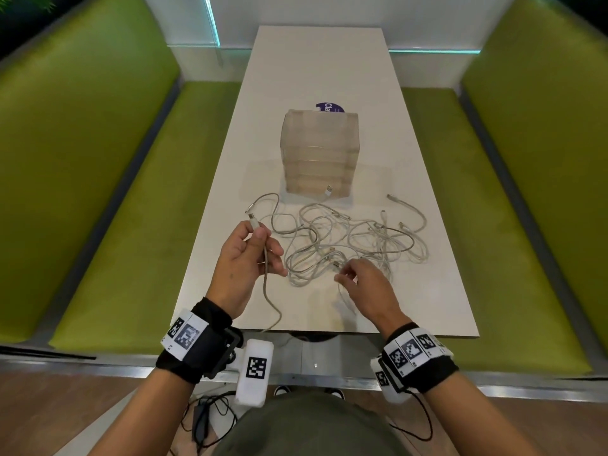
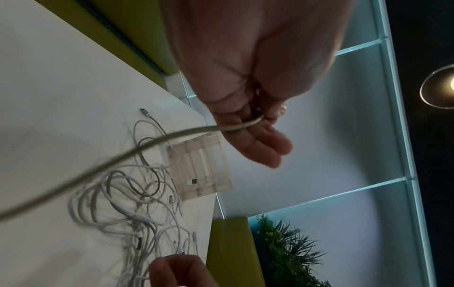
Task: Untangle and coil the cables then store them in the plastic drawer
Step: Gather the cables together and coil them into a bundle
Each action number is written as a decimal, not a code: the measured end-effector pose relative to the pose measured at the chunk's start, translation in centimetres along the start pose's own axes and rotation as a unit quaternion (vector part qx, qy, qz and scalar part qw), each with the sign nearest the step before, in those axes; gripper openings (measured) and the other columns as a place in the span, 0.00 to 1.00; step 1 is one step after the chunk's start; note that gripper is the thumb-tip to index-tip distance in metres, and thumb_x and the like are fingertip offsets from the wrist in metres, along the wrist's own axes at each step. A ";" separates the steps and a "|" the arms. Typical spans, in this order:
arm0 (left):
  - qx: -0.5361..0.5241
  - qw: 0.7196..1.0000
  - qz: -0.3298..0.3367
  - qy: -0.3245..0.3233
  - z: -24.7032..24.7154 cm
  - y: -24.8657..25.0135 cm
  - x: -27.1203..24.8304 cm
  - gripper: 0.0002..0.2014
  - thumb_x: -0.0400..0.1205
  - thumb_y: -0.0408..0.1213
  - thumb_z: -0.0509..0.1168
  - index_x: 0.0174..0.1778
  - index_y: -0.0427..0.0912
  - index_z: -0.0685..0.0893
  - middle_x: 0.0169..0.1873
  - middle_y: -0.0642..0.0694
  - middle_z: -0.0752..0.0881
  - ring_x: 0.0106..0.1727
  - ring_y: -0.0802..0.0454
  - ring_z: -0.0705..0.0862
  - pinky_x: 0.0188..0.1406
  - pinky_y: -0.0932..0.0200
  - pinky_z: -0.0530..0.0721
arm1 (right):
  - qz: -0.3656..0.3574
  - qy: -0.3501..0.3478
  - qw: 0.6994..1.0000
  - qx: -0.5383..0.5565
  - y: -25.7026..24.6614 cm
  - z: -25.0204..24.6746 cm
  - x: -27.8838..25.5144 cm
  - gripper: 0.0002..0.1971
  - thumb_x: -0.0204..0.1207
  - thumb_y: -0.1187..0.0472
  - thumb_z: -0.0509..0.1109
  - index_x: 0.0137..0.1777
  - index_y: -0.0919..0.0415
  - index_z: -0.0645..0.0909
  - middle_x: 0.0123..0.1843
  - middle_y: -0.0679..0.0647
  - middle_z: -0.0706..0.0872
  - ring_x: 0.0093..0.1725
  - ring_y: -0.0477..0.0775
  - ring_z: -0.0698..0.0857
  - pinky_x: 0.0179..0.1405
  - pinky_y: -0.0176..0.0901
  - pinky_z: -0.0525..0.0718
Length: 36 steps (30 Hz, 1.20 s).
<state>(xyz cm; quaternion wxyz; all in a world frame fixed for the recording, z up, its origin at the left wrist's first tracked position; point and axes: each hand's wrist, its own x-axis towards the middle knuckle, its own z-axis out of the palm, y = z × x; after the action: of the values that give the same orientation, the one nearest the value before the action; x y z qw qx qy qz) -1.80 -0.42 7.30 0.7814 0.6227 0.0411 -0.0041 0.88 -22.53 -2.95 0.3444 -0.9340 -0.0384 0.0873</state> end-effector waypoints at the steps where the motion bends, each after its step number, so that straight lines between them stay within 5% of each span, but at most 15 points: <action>1: 0.006 1.000 -0.003 -0.005 0.1 -0.1 0.0 0.09 0.88 0.35 0.52 0.44 0.41 0.73 0.29 0.47 0.84 0.22 0.52 0.78 0.28 0.55 0.82 | 0.016 0.016 0.999 -0.025 0.2 0.0 0.6 0.04 0.80 0.59 0.66 0.49 0.57 0.80 0.50 0.51 0.80 0.48 0.51 0.81 0.43 0.42 0.74; 5: 0.012 1.000 -0.014 -0.014 0.2 -0.4 -0.2 0.07 0.87 0.36 0.53 0.44 0.40 0.73 0.29 0.46 0.85 0.21 0.54 0.71 0.23 0.60 0.76 | 0.075 0.001 0.994 -0.076 2.1 0.2 2.0 0.14 0.76 0.73 0.60 0.57 0.61 0.79 0.58 0.58 0.81 0.56 0.60 0.81 0.51 0.48 0.79; 12: 0.024 0.999 -0.026 -0.026 0.5 -0.6 -0.2 0.07 0.88 0.35 0.54 0.45 0.39 0.73 0.28 0.46 0.83 0.21 0.56 0.65 0.21 0.63 0.69 | 0.036 -0.023 0.991 -0.128 3.5 -0.1 2.6 0.05 0.78 0.63 0.68 0.52 0.61 0.80 0.53 0.57 0.82 0.53 0.60 0.81 0.48 0.49 0.78; 18: 0.036 0.998 -0.032 -0.034 0.7 -0.8 -0.3 0.07 0.88 0.33 0.53 0.45 0.39 0.73 0.28 0.46 0.83 0.21 0.56 0.65 0.21 0.64 0.68 | 0.010 -0.036 0.989 -0.145 3.7 -0.6 2.2 0.06 0.75 0.70 0.64 0.43 0.58 0.73 0.43 0.53 0.82 0.43 0.58 0.79 0.39 0.48 0.75; 27: 0.038 0.997 -0.039 -0.046 1.2 -0.9 -0.5 0.06 0.87 0.33 0.54 0.46 0.38 0.73 0.28 0.46 0.83 0.21 0.56 0.66 0.22 0.62 0.66 | 0.002 -0.087 0.955 -0.283 1.6 -0.9 3.7 0.11 0.78 0.65 0.60 0.56 0.64 0.81 0.56 0.62 0.85 0.55 0.64 0.84 0.48 0.48 0.79; 36: 0.080 0.995 -0.036 -0.056 1.2 -1.3 -0.4 0.10 0.88 0.34 0.53 0.54 0.39 0.80 0.28 0.48 0.81 0.23 0.56 0.66 0.24 0.64 0.66 | -0.009 -0.210 0.910 -0.358 -1.3 -5.7 5.5 0.11 0.79 0.62 0.62 0.56 0.63 0.83 0.56 0.60 0.86 0.51 0.61 0.84 0.45 0.45 0.78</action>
<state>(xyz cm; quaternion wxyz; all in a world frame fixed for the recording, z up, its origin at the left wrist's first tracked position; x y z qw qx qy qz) -2.22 -1.90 6.37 0.7292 0.6804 0.0192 -0.0703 7.31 -24.51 1.40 -0.0281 -0.9542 -0.1471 0.2589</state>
